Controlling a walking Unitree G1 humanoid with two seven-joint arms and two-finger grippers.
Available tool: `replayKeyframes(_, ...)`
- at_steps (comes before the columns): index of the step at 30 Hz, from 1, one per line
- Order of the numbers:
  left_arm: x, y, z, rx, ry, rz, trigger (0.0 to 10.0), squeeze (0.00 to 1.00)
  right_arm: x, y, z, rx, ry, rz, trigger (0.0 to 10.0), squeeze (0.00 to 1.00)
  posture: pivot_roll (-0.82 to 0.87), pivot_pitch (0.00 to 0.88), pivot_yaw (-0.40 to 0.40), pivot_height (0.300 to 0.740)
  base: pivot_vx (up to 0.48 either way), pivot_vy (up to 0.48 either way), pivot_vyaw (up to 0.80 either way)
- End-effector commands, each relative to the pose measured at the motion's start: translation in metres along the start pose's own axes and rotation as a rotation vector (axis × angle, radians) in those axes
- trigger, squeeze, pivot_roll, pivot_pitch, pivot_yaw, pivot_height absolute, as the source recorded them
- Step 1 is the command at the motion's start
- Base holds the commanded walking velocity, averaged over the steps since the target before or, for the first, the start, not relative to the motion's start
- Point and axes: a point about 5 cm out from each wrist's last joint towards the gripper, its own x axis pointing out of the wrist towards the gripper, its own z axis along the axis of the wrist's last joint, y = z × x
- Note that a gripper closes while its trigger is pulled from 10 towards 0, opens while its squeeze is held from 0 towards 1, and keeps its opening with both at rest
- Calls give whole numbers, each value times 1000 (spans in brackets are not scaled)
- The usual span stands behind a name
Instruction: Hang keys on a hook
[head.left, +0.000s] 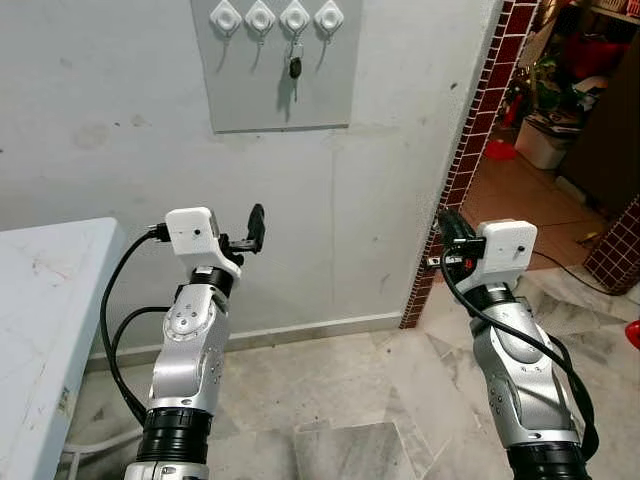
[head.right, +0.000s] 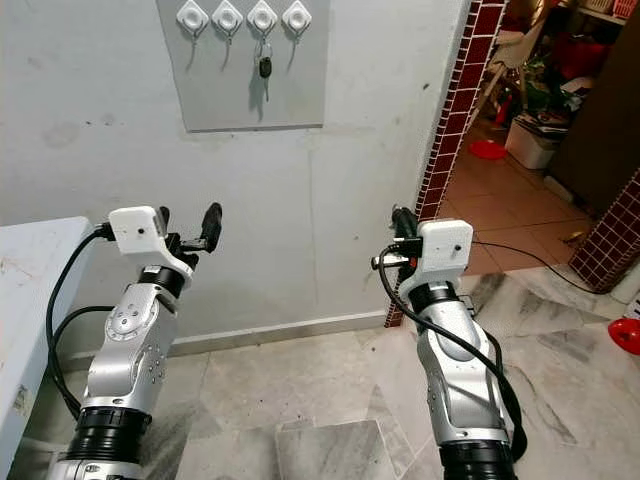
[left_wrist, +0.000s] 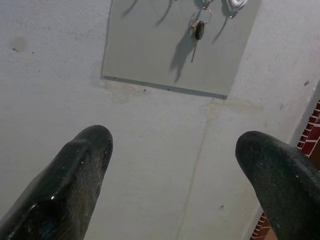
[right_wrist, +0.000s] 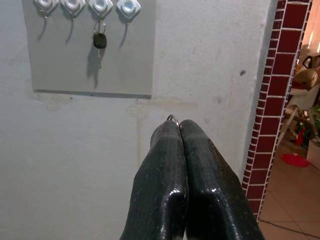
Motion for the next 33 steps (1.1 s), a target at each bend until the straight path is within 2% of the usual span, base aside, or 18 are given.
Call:
replayKeyframes(1,0,0,5,-8,-22,-10,10000,0,1,-1,6,-8,-27,5,10000,0,-63,0,-22,740,341,0,0)
replayKeyframes(33,-1,0,5,-10,-22,-8,10000,0,0,0,6,-8,-28,9,10000,0,-63,0,-22,740,480,0,0)
